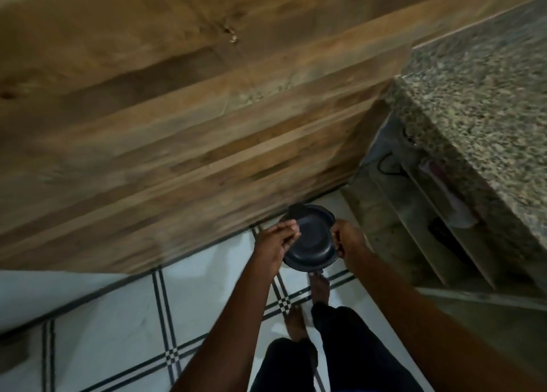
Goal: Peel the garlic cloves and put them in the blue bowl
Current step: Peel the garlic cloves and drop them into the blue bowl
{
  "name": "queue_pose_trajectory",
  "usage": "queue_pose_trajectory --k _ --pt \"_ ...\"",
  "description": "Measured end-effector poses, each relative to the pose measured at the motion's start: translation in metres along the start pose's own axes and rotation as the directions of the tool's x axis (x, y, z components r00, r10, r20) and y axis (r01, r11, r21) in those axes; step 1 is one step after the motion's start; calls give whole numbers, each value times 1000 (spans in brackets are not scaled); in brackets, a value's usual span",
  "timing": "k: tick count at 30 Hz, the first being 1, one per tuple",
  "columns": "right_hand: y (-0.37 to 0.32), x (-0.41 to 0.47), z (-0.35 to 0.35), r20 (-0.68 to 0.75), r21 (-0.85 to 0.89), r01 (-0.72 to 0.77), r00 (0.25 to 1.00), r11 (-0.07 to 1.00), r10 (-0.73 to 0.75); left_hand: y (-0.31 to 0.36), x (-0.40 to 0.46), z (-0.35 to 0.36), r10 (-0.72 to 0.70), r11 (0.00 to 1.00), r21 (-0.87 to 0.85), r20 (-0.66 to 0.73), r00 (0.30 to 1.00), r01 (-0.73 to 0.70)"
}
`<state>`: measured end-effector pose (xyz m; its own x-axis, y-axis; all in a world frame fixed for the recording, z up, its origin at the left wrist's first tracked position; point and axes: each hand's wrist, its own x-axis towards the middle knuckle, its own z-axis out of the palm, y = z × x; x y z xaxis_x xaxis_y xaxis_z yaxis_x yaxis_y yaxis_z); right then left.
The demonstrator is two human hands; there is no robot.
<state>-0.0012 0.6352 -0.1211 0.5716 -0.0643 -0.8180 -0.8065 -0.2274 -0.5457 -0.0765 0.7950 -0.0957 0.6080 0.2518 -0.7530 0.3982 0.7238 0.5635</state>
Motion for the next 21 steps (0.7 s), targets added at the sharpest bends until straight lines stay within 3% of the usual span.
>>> queue_pose_trajectory --k 7,11,14,17,19,21 --pt "28 103 25 -112 5 -120 986 993 119 -49 100 -9 -124 982 139 -17 992 125" --pt "56 174 40 -57 81 -188 980 979 193 -91 171 -21 -171 955 237 -51 984 179" --pt "74 224 49 47 122 -248 969 961 244 -126 231 -31 -122 910 376 -159 980 174" --pt "98 271 52 124 -35 -177 976 984 180 -155 289 -50 -20 722 682 -155 988 122" --pt "115 295 56 -18 -296 -45 999 954 41 -167 312 -56 55 594 803 -103 993 50" --pt "126 308 64 -204 -521 19 968 853 -146 -181 331 -58 243 328 941 -5 970 -77"
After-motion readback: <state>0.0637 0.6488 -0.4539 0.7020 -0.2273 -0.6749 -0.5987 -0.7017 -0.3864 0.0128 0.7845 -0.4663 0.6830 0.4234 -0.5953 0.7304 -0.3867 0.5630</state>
